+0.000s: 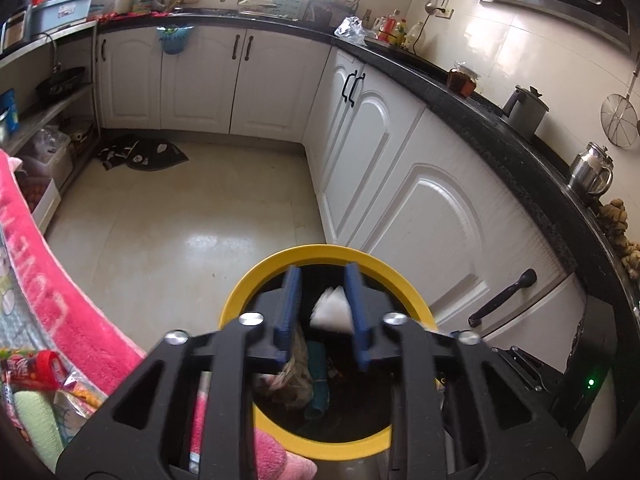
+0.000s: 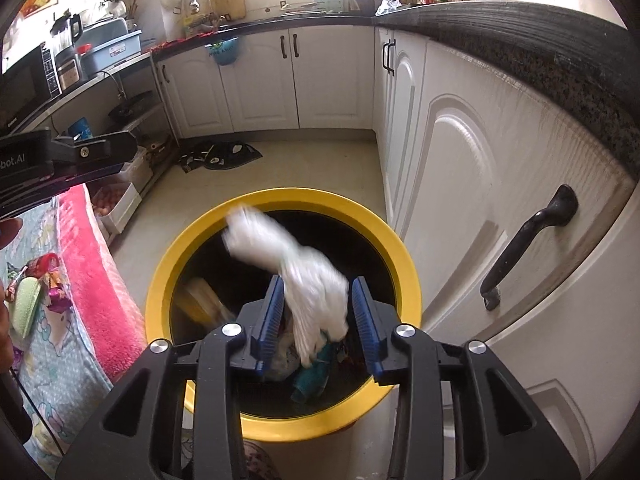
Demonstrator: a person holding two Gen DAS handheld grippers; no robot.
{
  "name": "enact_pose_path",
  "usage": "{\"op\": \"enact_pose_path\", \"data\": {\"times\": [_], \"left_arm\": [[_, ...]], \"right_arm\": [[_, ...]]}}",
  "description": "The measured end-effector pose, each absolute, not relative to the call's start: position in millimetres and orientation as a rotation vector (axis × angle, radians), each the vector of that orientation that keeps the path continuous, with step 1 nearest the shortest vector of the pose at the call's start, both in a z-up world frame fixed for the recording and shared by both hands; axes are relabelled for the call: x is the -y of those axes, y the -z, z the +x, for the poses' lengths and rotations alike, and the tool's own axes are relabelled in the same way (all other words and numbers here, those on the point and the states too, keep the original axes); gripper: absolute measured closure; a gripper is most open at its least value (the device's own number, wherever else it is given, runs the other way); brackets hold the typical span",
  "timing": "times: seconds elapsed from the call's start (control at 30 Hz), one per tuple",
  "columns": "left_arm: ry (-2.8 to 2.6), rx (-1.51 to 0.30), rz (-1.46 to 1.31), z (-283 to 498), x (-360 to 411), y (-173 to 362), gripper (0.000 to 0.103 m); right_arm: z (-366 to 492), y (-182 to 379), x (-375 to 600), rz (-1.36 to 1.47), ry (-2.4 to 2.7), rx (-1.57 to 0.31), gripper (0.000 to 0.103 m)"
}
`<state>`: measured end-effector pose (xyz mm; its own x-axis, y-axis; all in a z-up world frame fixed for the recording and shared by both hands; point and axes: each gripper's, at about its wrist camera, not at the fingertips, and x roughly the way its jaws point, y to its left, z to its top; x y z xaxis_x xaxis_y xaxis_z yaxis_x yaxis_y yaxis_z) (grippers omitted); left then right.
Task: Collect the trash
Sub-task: 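Carry both items over the yellow bin and open both tools to drop them, then move both tools back over the remaining trash on the bed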
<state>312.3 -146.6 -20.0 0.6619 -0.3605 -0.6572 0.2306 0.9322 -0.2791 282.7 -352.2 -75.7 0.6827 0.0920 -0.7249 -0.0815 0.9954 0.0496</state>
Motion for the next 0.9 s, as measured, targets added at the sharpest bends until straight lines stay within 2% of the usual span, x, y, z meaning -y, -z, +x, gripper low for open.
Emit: {"op": "enact_pose_path", "data": {"times": [0.1, 0.17, 0.2, 0.27, 0.33, 0.4, 0.6, 0.83, 0.9], "left_arm": [[0.330, -0.785, -0.180, 312, 144, 20, 0.066], [0.323, -0.789, -0.183, 310, 142, 20, 0.054], [0.319, -0.788, -0.185, 309, 140, 20, 0.051], [0.299, -0.792, -0.184, 306, 136, 18, 0.032], [0.279, -0.796, -0.183, 303, 131, 17, 0.020], [0.265, -0.790, -0.182, 297, 126, 14, 0.013], [0.232, -0.767, -0.183, 278, 111, 3, 0.011], [0.207, -0.720, -0.191, 254, 95, -13, 0.011], [0.204, -0.709, -0.201, 248, 90, -17, 0.011]], "right_arm": [[280, 75, 353, 0.018, -0.093, -0.807, 0.058], [278, 74, 354, 0.014, -0.087, -0.802, 0.056], [277, 73, 354, 0.014, -0.085, -0.800, 0.054], [272, 72, 355, 0.016, -0.079, -0.789, 0.049], [268, 69, 355, 0.017, -0.071, -0.779, 0.043], [262, 66, 354, 0.018, -0.066, -0.767, 0.039], [251, 51, 352, 0.023, -0.059, -0.714, 0.030], [238, 28, 343, 0.016, -0.080, -0.654, 0.028], [236, 22, 343, 0.017, -0.085, -0.639, 0.025]]}}
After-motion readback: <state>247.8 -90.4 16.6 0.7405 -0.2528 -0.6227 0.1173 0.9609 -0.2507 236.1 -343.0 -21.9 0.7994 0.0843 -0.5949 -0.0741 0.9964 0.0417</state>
